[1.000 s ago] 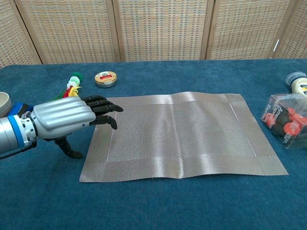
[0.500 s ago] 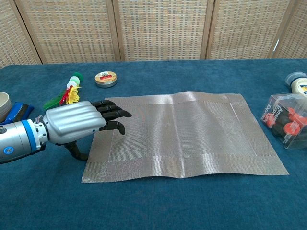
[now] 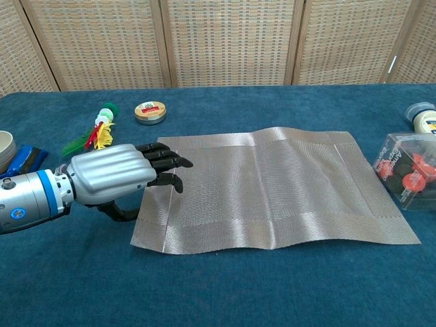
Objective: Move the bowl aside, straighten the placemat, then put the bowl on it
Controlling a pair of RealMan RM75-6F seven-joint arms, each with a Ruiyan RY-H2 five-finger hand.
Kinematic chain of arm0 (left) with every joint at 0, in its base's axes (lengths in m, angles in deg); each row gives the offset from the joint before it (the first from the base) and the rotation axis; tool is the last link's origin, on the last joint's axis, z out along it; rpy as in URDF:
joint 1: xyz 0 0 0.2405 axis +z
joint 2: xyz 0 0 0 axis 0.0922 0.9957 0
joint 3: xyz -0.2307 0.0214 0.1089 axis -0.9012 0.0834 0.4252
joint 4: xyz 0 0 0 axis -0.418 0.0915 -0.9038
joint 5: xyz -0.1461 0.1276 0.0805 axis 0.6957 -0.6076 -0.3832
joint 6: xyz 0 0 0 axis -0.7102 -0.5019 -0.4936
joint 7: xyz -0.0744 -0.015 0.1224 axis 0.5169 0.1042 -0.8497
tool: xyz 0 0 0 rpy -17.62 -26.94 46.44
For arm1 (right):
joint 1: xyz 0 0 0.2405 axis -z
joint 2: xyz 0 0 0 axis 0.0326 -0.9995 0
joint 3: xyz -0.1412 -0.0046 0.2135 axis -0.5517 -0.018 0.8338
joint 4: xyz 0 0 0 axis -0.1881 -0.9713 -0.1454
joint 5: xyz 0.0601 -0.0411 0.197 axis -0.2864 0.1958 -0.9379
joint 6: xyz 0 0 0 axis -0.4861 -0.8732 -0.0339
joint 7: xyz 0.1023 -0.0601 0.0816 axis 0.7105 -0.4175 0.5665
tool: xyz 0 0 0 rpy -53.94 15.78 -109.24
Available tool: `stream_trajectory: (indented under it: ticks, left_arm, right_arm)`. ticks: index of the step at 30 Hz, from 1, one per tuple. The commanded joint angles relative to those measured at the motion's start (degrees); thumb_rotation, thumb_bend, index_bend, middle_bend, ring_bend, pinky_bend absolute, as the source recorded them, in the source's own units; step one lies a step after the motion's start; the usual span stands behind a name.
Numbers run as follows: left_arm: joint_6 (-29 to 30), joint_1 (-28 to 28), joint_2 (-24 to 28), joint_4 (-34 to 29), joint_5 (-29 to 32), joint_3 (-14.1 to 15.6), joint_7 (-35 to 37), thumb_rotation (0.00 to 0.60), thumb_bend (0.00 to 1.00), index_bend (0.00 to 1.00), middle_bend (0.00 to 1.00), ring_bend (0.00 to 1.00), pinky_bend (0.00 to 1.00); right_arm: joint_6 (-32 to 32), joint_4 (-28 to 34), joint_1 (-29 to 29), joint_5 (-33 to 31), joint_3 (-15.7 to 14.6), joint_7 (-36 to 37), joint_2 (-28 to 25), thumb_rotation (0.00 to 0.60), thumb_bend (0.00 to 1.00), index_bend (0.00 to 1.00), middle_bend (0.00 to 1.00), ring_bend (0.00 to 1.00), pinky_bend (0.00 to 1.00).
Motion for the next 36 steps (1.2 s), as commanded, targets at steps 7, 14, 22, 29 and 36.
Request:
stream_trajectory:
  ticks: [7,14,22,29,36]
  left_arm:
    - [-1.18,-0.33,-0.55,-0.59,1.58,-0.04,0.75,0.600,0.56,0.28,0.00,0.00,0.00]
    - [-1.80,-0.75,-1.11,-0.70,2.47,-0.07,1.97,0.600,0.57,0.57,0.00,0.00,0.00]
    - [1.41,-0.64,-0.22,-3.02,0.06,1.37,3.24,0.600,0.57,0.76,0.00,0.00,0.00]
    - [7.43,-0.80,1.21,-6.93,-5.50,3.62,5.02,0.600,0.59,0.78,0.00,0.00,0.00]
    - [10.71,-1.31,2.65,-9.00,-11.42,7.55,6.52,0.600,0.61,0.79,0.00,0.00,0.00]
  right_arm:
    - [0.44,0.82,0.22,0.30,0.25,0.58,-0.63,0.600,0.00,0.03,0.00,0.00,0.00]
    - [0.19,1.17,0.45,1.09,0.41,1.03,-0.78,0.600,0.00,0.03,0.00,0.00,0.00]
    - [-0.04,0.94,0.63,1.40,0.75,1.39,-0.69,0.600,0.00,0.03,0.00,0.00,0.00]
    - [-0.04,0.73,0.75,0.54,1.42,1.10,-0.48,0.600,0.00,0.03,0.00,0.00,0.00]
    - [-0.67,0.49,0.92,0.94,1.70,0.58,-0.29,0.600,0.00,0.03,0.00,0.00,0.00]
